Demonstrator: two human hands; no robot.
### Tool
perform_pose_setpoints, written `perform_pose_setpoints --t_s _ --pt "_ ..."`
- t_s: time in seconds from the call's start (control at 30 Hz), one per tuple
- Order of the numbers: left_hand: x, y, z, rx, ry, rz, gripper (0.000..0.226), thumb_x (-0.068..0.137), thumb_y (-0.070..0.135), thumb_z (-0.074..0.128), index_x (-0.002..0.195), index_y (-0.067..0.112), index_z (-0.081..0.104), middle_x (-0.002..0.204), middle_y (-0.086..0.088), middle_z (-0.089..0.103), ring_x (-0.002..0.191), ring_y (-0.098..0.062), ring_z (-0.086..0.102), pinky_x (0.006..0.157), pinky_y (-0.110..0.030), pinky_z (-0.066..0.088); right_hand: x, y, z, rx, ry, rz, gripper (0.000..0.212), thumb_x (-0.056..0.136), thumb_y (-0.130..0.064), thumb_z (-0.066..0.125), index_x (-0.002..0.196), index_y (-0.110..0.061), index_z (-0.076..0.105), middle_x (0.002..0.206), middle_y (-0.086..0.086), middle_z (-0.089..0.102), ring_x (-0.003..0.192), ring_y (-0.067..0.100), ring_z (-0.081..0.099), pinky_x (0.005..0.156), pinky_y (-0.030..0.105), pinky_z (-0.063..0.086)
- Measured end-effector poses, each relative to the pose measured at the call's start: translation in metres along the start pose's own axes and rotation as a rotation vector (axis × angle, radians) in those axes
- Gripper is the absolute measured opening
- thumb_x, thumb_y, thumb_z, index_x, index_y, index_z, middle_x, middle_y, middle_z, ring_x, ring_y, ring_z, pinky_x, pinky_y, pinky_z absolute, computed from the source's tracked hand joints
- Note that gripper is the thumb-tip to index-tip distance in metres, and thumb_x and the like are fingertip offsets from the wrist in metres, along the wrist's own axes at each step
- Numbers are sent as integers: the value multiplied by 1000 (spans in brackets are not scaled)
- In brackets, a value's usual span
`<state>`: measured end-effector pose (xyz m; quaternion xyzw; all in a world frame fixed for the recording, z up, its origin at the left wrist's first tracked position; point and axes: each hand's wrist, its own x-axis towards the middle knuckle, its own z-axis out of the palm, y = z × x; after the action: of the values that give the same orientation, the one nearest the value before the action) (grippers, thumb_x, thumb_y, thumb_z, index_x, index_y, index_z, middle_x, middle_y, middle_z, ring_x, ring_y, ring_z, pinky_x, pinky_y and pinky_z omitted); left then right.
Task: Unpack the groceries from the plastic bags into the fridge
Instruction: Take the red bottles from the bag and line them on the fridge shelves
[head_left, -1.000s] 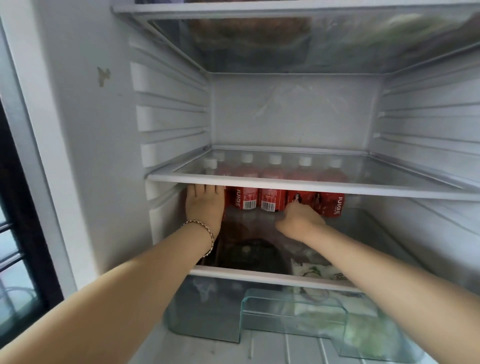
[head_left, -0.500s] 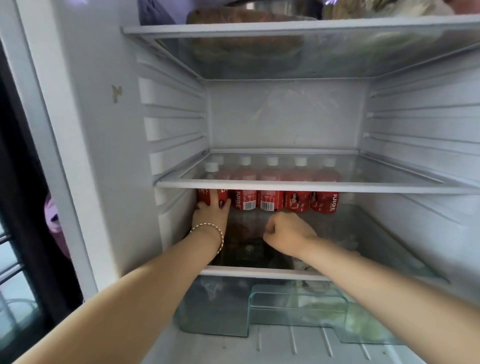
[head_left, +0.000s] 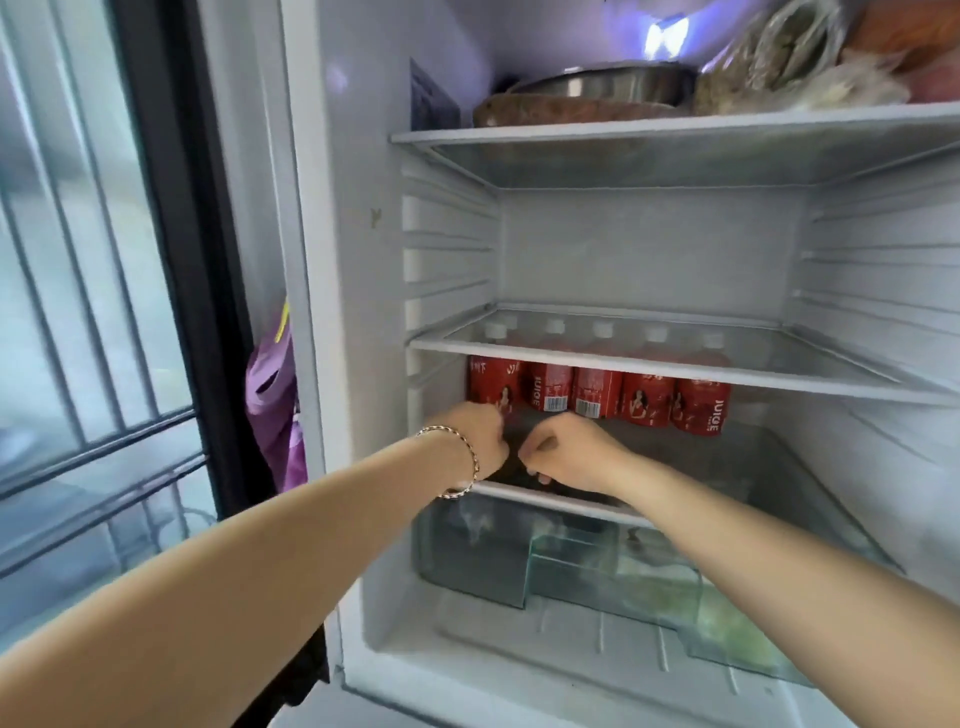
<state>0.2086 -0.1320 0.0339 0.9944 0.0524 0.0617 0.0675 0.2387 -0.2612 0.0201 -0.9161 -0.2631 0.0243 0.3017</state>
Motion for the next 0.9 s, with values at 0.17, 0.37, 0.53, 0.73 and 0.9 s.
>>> perform_pose_setpoints --t_s 0.17,0.37,0.53,0.73,0.9 --pt "-70 -27 -9 -277 -75 -224 25 97 13 40 85 6 61 74 -8 66 46 -13 53 38 -18 42 -28 -38 24 -188 -115 -195 24 89 -17 50 75 -13 69 82 7 72 63 15 60 61 23 47" --pt "-203 -105 -7 -155 -47 -583 23 95 21 45 88 10 65 109 -12 68 95 -26 66 80 -32 53 -92 -131 84 -284 -369 -548 25 90 -20 51 103 -10 69 107 7 69 99 23 62 82 31 50" --pt "-362 -161 -12 -43 -1 -892 27 94 24 45 102 8 66 107 -10 68 98 -26 65 84 -32 53 -169 -230 152 -316 -529 -854 25 92 -23 51 105 -9 66 111 6 66 103 23 60 88 34 50" --pt "-583 -179 -13 -20 77 -1273 24 89 25 44 90 11 64 99 -8 70 92 -26 66 76 -29 49 -308 -328 236 -273 -627 -1131 21 89 -21 50 99 -19 69 106 1 67 99 22 63 80 26 50" --pt "-838 -156 -7 -108 86 -1646 26 89 22 45 94 7 66 105 -11 69 97 -28 65 83 -31 50 -513 -426 318 -270 -742 -1430 25 87 -19 46 97 -14 69 104 8 68 94 29 62 76 26 48"
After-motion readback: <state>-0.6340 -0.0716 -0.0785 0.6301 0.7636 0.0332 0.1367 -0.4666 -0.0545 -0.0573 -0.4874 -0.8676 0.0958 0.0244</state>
